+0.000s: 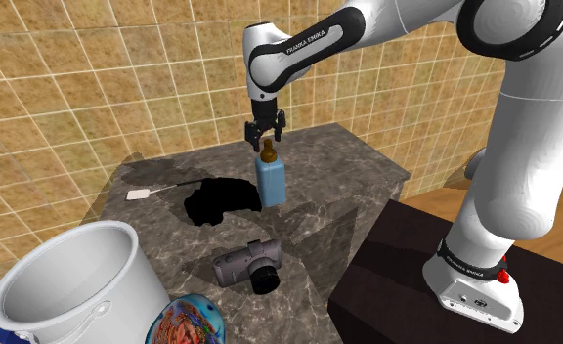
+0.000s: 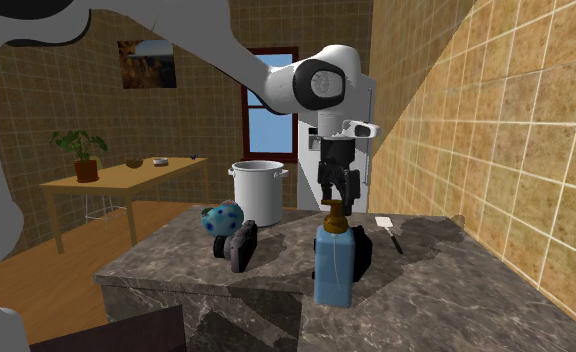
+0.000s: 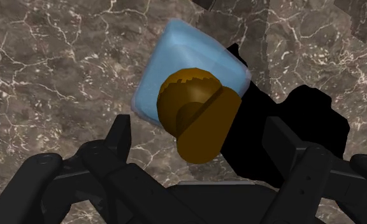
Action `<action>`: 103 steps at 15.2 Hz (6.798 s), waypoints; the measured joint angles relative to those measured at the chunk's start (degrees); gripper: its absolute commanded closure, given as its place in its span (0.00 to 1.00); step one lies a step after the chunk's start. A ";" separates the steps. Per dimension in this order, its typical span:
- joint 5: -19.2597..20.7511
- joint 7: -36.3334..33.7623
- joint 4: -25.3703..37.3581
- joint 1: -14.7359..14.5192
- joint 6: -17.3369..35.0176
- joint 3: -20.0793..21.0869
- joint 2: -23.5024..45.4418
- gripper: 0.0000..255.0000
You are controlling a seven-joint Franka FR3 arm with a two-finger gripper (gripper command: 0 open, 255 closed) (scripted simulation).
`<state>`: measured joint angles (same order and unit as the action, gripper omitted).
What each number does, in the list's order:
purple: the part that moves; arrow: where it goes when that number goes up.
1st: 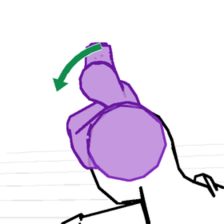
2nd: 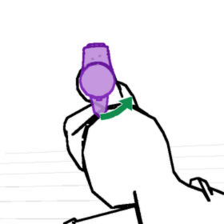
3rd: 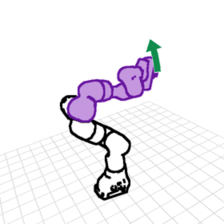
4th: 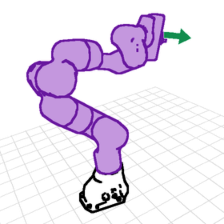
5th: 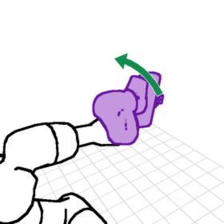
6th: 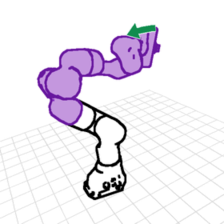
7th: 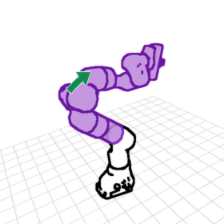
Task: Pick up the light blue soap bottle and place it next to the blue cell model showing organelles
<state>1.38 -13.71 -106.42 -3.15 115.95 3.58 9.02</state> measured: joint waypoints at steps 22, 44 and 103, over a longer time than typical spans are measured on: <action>-0.18 0.23 4.87 0.04 -6.45 0.00 -1.57 1.00; -0.18 0.45 22.95 -0.05 -23.69 0.05 -0.74 1.00; 9.50 -67.34 50.55 -37.74 -48.56 35.33 5.87 1.00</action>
<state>10.88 -81.04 -55.87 -40.89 67.39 38.91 14.89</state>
